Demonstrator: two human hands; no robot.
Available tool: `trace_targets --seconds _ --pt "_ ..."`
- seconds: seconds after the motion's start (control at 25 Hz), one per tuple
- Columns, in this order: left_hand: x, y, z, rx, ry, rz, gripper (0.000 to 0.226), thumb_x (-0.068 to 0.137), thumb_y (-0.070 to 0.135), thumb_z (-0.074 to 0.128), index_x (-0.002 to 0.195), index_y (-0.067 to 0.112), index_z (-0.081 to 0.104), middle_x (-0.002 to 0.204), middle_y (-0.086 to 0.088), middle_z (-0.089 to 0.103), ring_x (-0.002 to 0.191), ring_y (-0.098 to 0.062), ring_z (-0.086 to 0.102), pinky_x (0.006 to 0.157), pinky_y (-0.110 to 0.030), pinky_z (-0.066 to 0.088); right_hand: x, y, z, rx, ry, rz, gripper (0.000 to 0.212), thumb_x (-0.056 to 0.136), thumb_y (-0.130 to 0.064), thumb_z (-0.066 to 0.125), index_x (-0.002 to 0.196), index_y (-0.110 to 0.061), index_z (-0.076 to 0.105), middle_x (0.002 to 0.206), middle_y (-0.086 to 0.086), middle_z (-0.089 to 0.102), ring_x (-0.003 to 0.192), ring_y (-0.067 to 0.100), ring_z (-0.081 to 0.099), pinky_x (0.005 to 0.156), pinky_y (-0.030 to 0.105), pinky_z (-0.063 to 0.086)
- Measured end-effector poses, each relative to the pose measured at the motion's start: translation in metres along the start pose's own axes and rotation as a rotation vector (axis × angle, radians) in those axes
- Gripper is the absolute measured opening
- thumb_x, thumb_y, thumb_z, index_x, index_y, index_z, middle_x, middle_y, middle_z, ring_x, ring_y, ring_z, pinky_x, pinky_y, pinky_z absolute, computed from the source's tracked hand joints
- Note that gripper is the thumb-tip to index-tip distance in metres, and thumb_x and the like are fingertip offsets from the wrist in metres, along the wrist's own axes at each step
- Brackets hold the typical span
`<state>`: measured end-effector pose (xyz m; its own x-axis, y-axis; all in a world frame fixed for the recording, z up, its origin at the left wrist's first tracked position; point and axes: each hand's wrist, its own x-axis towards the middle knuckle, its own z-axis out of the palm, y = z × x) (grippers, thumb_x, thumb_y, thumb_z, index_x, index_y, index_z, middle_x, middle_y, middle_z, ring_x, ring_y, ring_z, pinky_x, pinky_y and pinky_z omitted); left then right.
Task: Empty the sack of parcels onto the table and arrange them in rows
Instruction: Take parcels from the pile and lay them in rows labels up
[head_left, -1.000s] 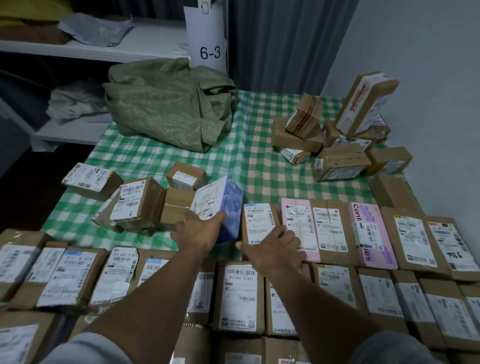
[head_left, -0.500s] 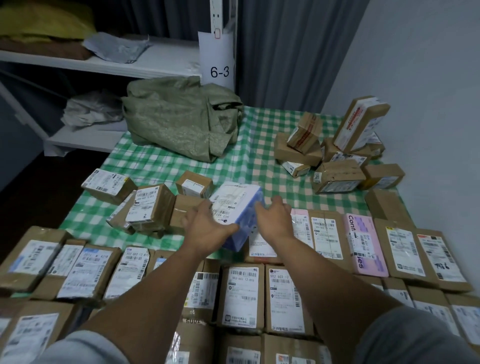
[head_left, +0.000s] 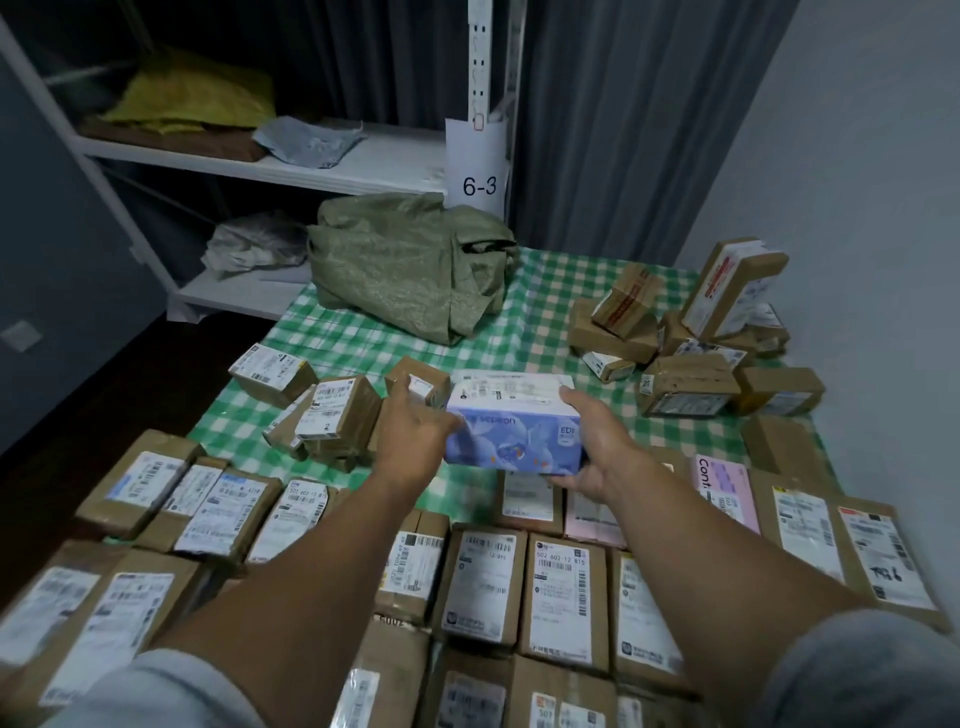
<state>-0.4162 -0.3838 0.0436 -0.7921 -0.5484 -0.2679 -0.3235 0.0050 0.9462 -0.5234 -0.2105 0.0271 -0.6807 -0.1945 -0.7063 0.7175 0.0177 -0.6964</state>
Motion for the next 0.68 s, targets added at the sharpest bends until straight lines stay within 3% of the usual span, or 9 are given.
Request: trace_targets --seconds 0.08,0.16,0.24,0.4,0.48,0.6,0.68 --pt "-0.011 0.004 0.010 -0.146 0.063 -0.211 0.068 0.091 0.032 0.070 0.149 0.015 0.039 0.149 -0.006 0.046 0.132 -0.032 0.047 0.104 -0.050 0.046 -0.012 0.003 0.003 0.090 -0.042 -0.004 0.045 0.089 -0.050 0.065 0.122 -0.019 0.066 0.116 0.014 0.074 0.092 0.033 0.073 0.074 0.047 0.061" --pt "-0.024 0.003 0.020 -0.240 -0.066 -0.421 0.077 0.087 0.055 0.070 0.149 0.020 0.041 0.149 -0.008 0.044 0.133 -0.033 0.046 0.096 -0.051 0.051 -0.019 0.010 0.008 0.078 -0.088 -0.008 0.037 0.091 -0.043 0.063 0.117 -0.016 0.066 0.108 0.014 0.074 0.090 0.032 0.070 0.071 0.043 0.059" --pt "-0.031 -0.001 0.025 -0.247 -0.171 -0.473 0.083 0.083 0.063 0.070 0.150 0.023 0.040 0.150 -0.012 0.044 0.128 -0.031 0.052 0.084 -0.047 0.055 -0.025 0.020 0.018 0.039 -0.122 -0.004 0.033 0.089 -0.037 0.070 0.113 -0.014 0.065 0.103 0.013 0.072 0.093 0.033 0.070 0.075 0.047 0.060" --pt "-0.021 -0.013 0.025 -0.296 -0.105 -0.390 0.053 0.087 0.042 0.073 0.133 0.024 0.055 0.117 -0.006 0.072 0.101 -0.025 0.070 0.066 -0.036 0.056 -0.026 0.037 0.033 -0.085 -0.192 0.000 0.042 0.083 -0.030 0.079 0.121 -0.016 0.066 0.105 0.011 0.076 0.096 0.030 0.074 0.089 0.050 0.059" --pt "-0.012 -0.014 0.017 -0.301 -0.071 -0.375 0.044 0.088 0.028 0.072 0.129 0.022 0.060 0.110 -0.005 0.075 0.094 -0.025 0.073 0.058 -0.032 0.057 -0.026 0.035 0.037 -0.126 -0.171 -0.023 0.040 0.085 -0.038 0.077 0.118 -0.018 0.066 0.103 0.007 0.077 0.095 0.025 0.073 0.088 0.046 0.056" --pt "0.003 -0.017 0.003 -0.253 -0.105 -0.378 0.025 0.091 0.015 0.066 0.115 0.012 0.066 0.092 -0.005 0.078 0.061 -0.013 0.073 0.045 -0.022 0.051 -0.014 0.032 0.040 -0.178 -0.086 -0.056 0.038 0.088 -0.051 0.070 0.109 -0.019 0.069 0.083 0.000 0.079 0.074 0.017 0.073 0.073 0.034 0.057" --pt "0.015 -0.023 -0.007 -0.278 -0.152 -0.410 0.017 0.094 0.012 0.061 0.109 0.010 0.067 0.083 -0.003 0.077 0.053 -0.011 0.070 0.044 -0.020 0.050 -0.004 0.037 0.049 -0.231 -0.086 -0.027 0.044 0.086 -0.059 0.070 0.108 -0.022 0.070 0.081 -0.002 0.079 0.077 0.017 0.074 0.079 0.036 0.058"
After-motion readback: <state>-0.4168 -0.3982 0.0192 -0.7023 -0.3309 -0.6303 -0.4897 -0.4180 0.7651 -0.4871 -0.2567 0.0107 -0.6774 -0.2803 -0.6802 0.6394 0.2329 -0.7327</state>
